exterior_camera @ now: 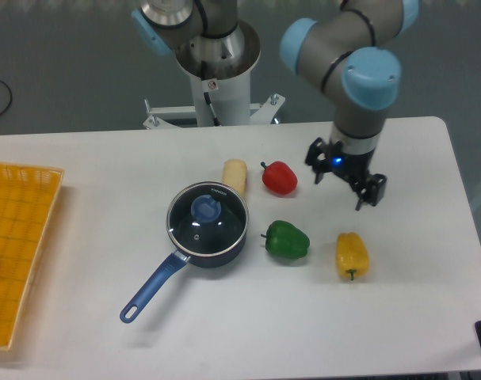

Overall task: Open the lid
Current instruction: 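Move the open gripper over the saucepan's blue lid knob, then lower the gripper and close it on the blue lid knob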

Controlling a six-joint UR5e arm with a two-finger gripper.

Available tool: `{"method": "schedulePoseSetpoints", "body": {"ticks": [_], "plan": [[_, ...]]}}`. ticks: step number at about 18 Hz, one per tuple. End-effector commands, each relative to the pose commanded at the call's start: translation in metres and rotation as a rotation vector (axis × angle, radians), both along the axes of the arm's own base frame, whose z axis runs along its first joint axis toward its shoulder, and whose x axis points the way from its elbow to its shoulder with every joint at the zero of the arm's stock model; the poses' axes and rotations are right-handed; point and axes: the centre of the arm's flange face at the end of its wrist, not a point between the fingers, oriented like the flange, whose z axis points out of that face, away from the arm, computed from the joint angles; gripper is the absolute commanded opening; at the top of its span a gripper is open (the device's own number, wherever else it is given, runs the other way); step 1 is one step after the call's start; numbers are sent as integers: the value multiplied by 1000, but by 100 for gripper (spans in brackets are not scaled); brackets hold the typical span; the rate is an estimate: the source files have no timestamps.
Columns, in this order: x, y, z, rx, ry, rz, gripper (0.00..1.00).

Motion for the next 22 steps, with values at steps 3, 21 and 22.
{"method": "schedulePoseSetpoints", "body": {"ticks": [3, 21, 22], "plan": [[28, 23, -2, -4, -13, 20, 100], [158, 93, -23, -81, -40, -41, 100], [158, 93, -23, -83, -41, -41, 100]]}}
